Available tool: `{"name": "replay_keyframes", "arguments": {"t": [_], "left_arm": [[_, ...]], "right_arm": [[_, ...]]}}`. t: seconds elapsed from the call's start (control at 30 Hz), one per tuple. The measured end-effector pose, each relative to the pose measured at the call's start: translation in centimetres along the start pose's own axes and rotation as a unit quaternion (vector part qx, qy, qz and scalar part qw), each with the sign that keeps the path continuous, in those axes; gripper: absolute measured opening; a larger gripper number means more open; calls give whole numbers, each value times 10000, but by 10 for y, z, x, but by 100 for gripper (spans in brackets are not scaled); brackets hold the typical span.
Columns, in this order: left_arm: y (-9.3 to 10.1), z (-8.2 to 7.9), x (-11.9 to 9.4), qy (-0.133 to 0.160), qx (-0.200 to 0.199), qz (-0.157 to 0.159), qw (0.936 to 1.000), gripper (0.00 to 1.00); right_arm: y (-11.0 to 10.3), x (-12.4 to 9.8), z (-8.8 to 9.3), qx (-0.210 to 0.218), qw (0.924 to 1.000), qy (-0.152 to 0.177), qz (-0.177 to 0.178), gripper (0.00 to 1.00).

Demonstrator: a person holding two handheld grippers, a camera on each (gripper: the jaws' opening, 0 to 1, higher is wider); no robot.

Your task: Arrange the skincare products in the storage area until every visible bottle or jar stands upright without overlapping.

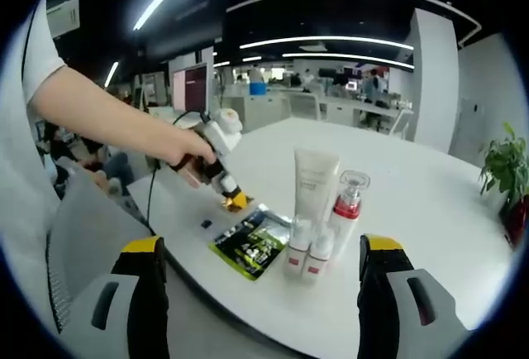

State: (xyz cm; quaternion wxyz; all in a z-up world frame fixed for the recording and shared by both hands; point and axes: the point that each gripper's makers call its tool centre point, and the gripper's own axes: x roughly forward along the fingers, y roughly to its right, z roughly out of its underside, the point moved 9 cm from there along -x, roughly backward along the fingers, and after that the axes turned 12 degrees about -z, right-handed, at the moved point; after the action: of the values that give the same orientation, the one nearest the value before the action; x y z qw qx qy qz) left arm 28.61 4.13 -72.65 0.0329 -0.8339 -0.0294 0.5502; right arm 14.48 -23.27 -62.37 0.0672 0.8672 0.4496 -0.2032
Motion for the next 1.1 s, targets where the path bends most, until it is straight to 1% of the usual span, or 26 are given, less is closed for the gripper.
{"name": "replay_keyframes", "arguments": {"t": [0.07,0.13,0.37,0.5,0.97,1.1], "left_arm": [[2,1,0,-30,-82,19,10000,37],[6,1,0,-45,-83,37,9999,37],[7,5,3,-88,41,-137,9999,38],[7,6,1,-87,12,-212,9997,39],[9,6,4,-92,-26,-168,9998,41],[10,7,4,-99,-56,-148,9998,45]], "right_arm": [[0,0,0,7,10000,28,-21,96],[0,0,0,8,10000,37,-31,96],[-1,0,-1,19,9999,58,-106,96],[-2,0,-1,20,9999,62,-148,96],[-3,1,-1,25,9996,34,-274,96],[-4,1,-1,22,9994,18,-335,96]]}}
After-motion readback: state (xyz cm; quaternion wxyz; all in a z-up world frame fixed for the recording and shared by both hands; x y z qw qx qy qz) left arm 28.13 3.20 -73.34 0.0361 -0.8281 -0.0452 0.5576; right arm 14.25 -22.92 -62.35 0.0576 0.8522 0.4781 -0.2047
